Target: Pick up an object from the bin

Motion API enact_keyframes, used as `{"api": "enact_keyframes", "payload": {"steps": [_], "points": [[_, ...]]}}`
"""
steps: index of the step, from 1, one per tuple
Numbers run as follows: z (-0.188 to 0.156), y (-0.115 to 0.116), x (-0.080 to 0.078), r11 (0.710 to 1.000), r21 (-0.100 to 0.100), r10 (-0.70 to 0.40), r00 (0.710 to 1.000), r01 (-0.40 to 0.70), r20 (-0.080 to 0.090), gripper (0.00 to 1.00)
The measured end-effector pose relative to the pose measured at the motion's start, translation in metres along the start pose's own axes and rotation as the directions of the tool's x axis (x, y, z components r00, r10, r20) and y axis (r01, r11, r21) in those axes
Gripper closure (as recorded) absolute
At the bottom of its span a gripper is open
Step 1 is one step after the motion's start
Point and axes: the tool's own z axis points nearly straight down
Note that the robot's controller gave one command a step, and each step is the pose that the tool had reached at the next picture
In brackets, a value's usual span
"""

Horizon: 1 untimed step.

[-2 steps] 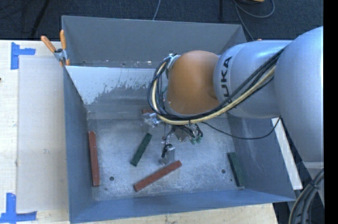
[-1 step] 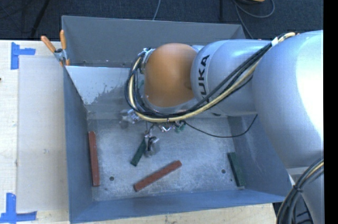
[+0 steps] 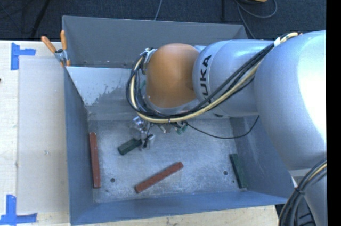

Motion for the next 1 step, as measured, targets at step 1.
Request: {"api": "enact_keyframes", "payload": {"steps": [1], "points": [[-0.1519,-0.0009,0.01,0.998,0.006,-0.066,0.998,0.066,0.008,1.0]]}}
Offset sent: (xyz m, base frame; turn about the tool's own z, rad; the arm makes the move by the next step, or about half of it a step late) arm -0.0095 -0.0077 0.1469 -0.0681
